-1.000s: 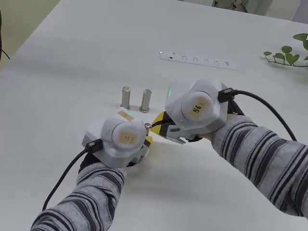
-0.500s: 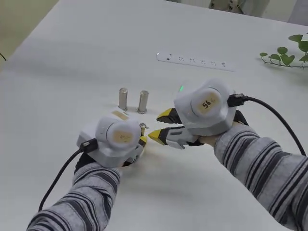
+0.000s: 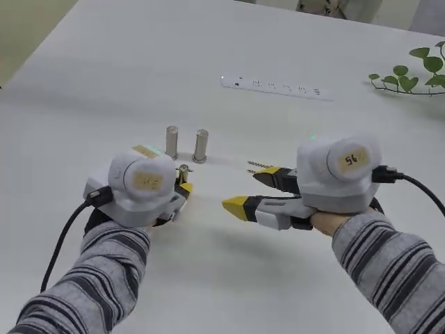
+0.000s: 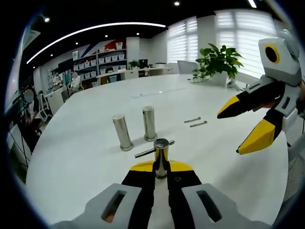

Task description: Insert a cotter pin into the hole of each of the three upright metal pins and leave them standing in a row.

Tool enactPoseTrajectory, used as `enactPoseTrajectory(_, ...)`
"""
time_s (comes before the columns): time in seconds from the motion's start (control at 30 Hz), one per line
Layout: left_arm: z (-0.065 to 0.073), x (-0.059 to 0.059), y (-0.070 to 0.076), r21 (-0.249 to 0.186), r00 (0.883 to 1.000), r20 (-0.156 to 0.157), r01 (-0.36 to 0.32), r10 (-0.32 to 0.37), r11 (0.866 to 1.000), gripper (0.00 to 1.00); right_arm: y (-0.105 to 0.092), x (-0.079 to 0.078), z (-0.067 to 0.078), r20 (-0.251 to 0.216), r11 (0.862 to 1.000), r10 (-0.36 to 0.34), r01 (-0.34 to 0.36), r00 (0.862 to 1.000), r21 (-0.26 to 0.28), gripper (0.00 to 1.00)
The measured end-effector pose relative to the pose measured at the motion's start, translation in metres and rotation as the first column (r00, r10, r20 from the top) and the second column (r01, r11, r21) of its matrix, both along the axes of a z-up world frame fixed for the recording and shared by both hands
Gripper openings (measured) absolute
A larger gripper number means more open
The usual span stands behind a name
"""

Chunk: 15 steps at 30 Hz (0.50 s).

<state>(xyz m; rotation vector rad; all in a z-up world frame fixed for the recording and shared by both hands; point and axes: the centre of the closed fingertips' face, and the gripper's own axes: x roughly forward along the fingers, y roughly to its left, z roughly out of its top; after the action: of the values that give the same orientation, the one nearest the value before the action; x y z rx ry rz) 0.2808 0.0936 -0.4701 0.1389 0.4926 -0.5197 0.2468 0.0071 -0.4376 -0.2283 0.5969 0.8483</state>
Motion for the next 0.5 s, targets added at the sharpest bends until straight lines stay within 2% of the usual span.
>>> enactPoseTrajectory(0.13,0.000,0.004,0.007,0.000,1.000,-0.003,-0.012,0.012,1.000,0.05,-0.004,-0.002,-0.002,-0.011,0.999,-0.030,0.031,0.999,0.033,0.48)
enactPoseTrajectory(0.5,-0.005,0.003,0.021,-0.017,0.999,-0.026,-0.040,0.040,0.999,0.05,-0.003,-0.010,-0.001,-0.023,0.995,-0.063,0.065,0.998,0.074,0.48)
